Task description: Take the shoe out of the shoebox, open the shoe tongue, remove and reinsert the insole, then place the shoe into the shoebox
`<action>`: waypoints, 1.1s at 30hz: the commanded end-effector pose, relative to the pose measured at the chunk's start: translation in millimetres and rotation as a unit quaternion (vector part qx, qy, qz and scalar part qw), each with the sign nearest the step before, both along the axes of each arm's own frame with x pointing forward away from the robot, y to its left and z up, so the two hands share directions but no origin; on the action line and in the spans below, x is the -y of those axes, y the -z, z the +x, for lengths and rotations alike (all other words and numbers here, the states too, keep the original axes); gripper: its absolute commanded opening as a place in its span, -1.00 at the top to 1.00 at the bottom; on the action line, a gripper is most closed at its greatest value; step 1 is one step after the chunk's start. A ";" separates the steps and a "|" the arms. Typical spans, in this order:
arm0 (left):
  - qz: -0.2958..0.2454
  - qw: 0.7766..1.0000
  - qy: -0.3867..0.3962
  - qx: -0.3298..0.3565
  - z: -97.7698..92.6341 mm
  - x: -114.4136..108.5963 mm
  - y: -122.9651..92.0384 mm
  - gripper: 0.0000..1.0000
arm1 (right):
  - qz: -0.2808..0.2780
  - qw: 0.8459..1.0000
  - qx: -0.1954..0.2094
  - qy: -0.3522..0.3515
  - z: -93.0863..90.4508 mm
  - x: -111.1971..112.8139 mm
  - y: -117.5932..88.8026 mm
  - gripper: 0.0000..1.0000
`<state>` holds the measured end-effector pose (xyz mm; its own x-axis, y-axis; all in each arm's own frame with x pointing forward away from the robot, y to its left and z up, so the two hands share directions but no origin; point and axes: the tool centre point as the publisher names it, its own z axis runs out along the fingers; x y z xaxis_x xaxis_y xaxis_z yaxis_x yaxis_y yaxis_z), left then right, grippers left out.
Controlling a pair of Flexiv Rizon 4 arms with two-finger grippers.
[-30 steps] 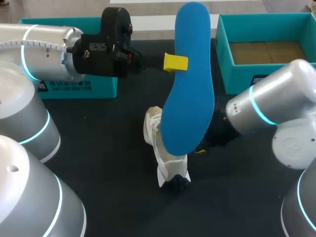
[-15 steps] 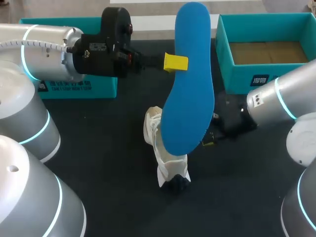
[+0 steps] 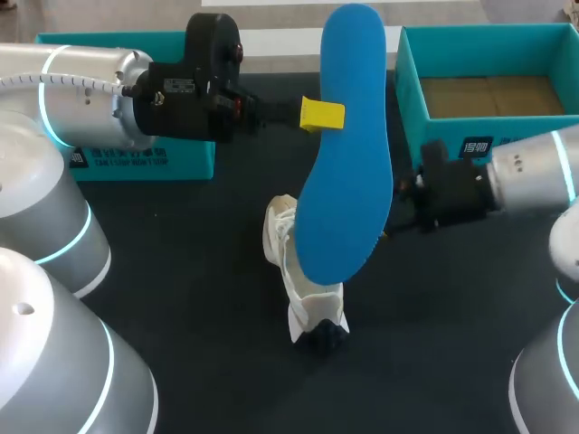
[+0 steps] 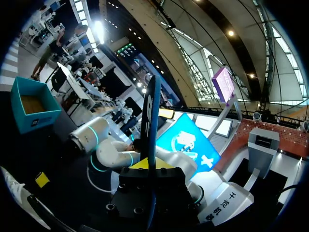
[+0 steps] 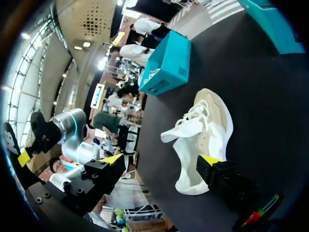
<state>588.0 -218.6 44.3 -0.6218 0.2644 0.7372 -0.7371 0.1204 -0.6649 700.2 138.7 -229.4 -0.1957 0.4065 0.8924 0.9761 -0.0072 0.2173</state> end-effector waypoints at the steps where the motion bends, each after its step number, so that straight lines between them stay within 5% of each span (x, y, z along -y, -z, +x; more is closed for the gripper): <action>1: 0.000 1.000 0.000 0.000 0.0 1.1 0.9 1.00 | 0.045 0.999 -0.015 0.002 2.2 14.6 -14.2 -1.00; 10: 0.000 1.000 0.000 0.000 0.0 1.1 0.9 1.00 | 0.126 0.991 -0.044 0.006 8.5 29.9 -46.2 -1.00; 22: 0.000 1.000 0.000 0.000 0.0 1.1 0.9 1.00 | 0.125 0.991 -0.051 0.001 9.0 23.9 -76.9 -1.00; 33: 0.000 1.000 0.000 0.000 0.0 1.1 0.9 1.00 | 0.125 0.991 -0.051 0.001 9.0 23.9 -76.9 -1.00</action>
<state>588.0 -218.6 44.3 -0.6218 0.2644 0.7372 -0.7371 0.1204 -0.6649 709.4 113.5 -152.2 -0.0984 0.1687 0.9807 0.9929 -0.0488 0.1081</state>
